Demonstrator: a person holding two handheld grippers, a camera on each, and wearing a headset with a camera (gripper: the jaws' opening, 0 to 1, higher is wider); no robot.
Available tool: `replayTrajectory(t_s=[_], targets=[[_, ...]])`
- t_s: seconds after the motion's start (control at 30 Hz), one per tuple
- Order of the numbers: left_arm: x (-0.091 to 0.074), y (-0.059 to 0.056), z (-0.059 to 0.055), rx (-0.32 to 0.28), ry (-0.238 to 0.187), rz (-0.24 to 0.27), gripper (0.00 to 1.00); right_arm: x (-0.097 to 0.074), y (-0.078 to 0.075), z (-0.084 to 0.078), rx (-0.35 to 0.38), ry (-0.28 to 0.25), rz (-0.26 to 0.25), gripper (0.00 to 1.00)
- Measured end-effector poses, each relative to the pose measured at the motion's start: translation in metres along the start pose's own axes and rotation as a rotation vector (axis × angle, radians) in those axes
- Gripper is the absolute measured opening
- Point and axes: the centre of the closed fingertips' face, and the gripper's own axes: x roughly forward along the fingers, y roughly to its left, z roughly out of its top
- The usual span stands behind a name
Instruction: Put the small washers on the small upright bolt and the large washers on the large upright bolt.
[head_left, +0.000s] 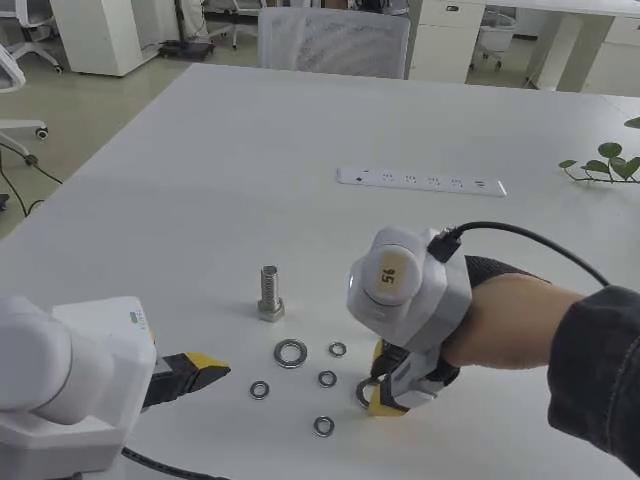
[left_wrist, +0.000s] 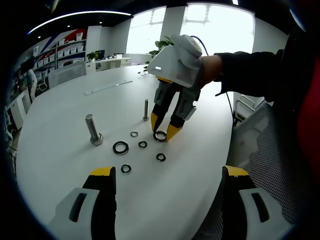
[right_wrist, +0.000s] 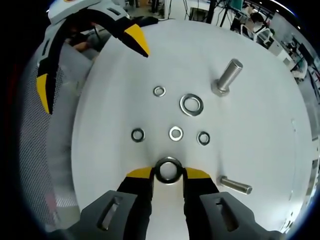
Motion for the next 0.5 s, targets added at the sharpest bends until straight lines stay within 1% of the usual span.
replayTrajectory(t_s=[0.23, 0.5], targets=[[0.0008, 0.0001, 0.0006, 0.001, 0.003, -0.004, 0.87, -0.0033, -0.0026, -0.0004, 0.008, 0.000, -0.006, 0.24], [0.0013, 0.0003, 0.0004, 0.001, 0.002, -0.005, 0.87, -0.0039, -0.0006, 0.0003, 0.003, 0.001, -0.005, 0.23]])
